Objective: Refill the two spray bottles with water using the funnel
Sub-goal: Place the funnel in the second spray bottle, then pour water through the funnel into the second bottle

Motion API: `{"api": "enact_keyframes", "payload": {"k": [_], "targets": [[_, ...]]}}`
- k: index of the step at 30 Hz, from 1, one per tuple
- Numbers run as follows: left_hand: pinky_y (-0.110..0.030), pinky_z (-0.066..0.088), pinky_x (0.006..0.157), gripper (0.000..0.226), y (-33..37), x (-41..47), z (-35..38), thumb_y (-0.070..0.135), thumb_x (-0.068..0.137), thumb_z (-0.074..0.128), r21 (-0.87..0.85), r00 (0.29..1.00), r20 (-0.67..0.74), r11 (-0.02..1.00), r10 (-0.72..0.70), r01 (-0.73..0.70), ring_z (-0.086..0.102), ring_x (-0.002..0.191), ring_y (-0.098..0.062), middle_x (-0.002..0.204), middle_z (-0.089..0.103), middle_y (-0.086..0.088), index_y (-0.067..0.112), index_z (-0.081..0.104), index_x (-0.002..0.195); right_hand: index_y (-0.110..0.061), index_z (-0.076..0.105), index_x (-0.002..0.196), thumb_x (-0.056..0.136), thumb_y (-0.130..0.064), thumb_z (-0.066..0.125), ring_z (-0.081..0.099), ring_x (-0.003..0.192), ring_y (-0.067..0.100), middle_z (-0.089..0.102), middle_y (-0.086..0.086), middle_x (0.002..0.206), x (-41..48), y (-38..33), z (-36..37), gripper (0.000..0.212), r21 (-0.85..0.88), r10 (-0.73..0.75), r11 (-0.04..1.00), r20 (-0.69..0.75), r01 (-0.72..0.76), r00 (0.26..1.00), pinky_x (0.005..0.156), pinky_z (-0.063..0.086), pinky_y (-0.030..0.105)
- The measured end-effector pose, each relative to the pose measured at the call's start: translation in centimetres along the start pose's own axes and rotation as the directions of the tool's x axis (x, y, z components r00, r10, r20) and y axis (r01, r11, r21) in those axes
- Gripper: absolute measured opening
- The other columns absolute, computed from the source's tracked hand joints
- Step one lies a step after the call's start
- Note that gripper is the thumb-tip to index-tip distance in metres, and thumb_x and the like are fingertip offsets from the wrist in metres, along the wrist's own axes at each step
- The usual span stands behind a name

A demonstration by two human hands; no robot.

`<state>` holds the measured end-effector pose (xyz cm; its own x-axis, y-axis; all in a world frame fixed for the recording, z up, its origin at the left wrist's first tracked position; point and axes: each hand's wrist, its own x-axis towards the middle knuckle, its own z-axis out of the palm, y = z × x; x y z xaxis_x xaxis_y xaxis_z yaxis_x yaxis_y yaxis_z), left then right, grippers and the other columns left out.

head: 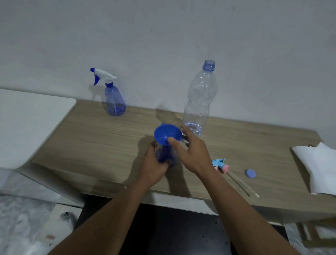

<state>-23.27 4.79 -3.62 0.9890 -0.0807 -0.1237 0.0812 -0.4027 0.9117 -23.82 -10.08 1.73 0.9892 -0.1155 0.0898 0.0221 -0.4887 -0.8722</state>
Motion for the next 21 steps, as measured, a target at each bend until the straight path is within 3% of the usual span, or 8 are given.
{"api": "enact_keyframes", "payload": {"k": [2,4,6,8,10,13,16,21], "targets": [[-0.023,0.044,0.102,0.101,0.2,-0.5,0.2,0.028,0.065,0.087,-0.125,0.999,-0.052,0.992,0.006,-0.013,0.05,0.126,-0.006,0.143,0.046,0.011,0.028,0.028,0.146,-0.027,0.045,0.143,0.084,-0.062,0.062,0.056,0.115,0.002,0.057,-0.01,0.134,0.5,-0.4,-0.8,0.071,-0.03,-0.008,1.0,-0.126,0.005,0.992,0.098,0.051,0.035],[-0.029,0.039,0.105,0.114,1.2,-0.8,0.3,0.036,0.063,0.091,-0.17,0.994,-0.106,0.985,0.023,-0.041,0.042,0.134,-0.005,0.147,0.04,0.015,0.037,0.017,0.149,-0.027,0.039,0.146,0.088,-0.05,0.068,0.049,0.109,-0.01,0.047,-0.009,0.137,1.5,-1.3,-1.9,0.069,-0.027,-0.05,0.999,-0.285,0.044,0.957,0.091,0.045,0.02],[-0.031,0.037,0.106,0.121,2.6,-0.6,0.4,0.042,0.062,0.092,-0.2,0.99,-0.134,0.978,0.039,-0.066,0.04,0.135,-0.005,0.147,0.039,0.014,0.041,0.01,0.152,-0.024,0.026,0.153,0.087,-0.042,0.074,0.041,0.125,-0.006,0.034,-0.002,0.147,3.2,-2.1,-3.1,0.083,-0.02,-0.085,0.996,-0.393,0.084,0.916,0.095,0.036,0.015],[-0.036,0.039,0.11,0.124,3.4,-0.2,0.3,0.046,0.06,0.091,-0.241,0.988,-0.146,0.967,0.051,-0.086,0.043,0.134,-0.008,0.147,0.04,0.012,0.043,0.008,0.152,-0.023,0.012,0.158,0.084,-0.038,0.077,0.021,0.148,0.015,0.019,0.003,0.161,5.5,-2.3,-4.1,0.1,-0.019,-0.083,0.996,-0.405,0.083,0.911,0.104,0.027,0.024],[-0.042,0.042,0.111,0.124,3.9,0.2,0.2,0.052,0.058,0.091,-0.249,0.987,-0.15,0.964,0.058,-0.094,0.049,0.13,-0.01,0.144,0.043,0.012,0.046,0.009,0.151,-0.025,0.001,0.159,0.084,-0.035,0.078,0.005,0.154,0.02,0.007,0.002,0.167,7.5,-2.1,-4.8,0.108,0.02,-0.049,0.998,-0.35,0.06,0.935,0.108,0.02,0.027],[-0.046,0.047,0.107,0.12,3.9,0.6,0.2,0.058,0.055,0.089,-0.257,0.986,-0.155,0.962,0.056,-0.095,0.056,0.122,-0.009,0.137,0.049,0.014,0.049,0.014,0.149,-0.032,-0.006,0.159,0.088,-0.03,0.075,0.025,0.15,0.023,0.021,0.004,0.164,9.4,-1.2,-5.5,0.107,0.059,-0.042,0.997,-0.258,0.059,0.965,0.109,0.03,0.031],[-0.043,0.049,0.104,0.114,3.8,0.9,0.2,0.056,0.058,0.088,-0.236,0.984,-0.17,0.967,0.055,-0.095,0.058,0.118,-0.008,0.133,0.052,0.016,0.046,0.021,0.149,-0.036,0.003,0.158,0.09,-0.031,0.072,0.053,0.127,0.025,0.049,0.013,0.146,10.4,-0.5,-5.4,0.097,0.04,-0.048,0.997,-0.259,0.061,0.965,0.094,0.041,0.029],[-0.021,0.046,0.097,0.098,4.3,0.9,0.1,0.043,0.069,0.087,-0.186,0.983,-0.168,0.977,0.068,-0.099,0.055,0.111,0.004,0.124,0.047,0.028,0.036,0.031,0.148,-0.036,0.013,0.156,0.089,-0.026,0.072,0.056,0.112,0.017,0.048,0.007,0.134,10.5,-0.4,-5.2,0.09,0.059,-0.1,0.991,-0.267,0.12,0.959,0.086,0.042,0.024]]}}
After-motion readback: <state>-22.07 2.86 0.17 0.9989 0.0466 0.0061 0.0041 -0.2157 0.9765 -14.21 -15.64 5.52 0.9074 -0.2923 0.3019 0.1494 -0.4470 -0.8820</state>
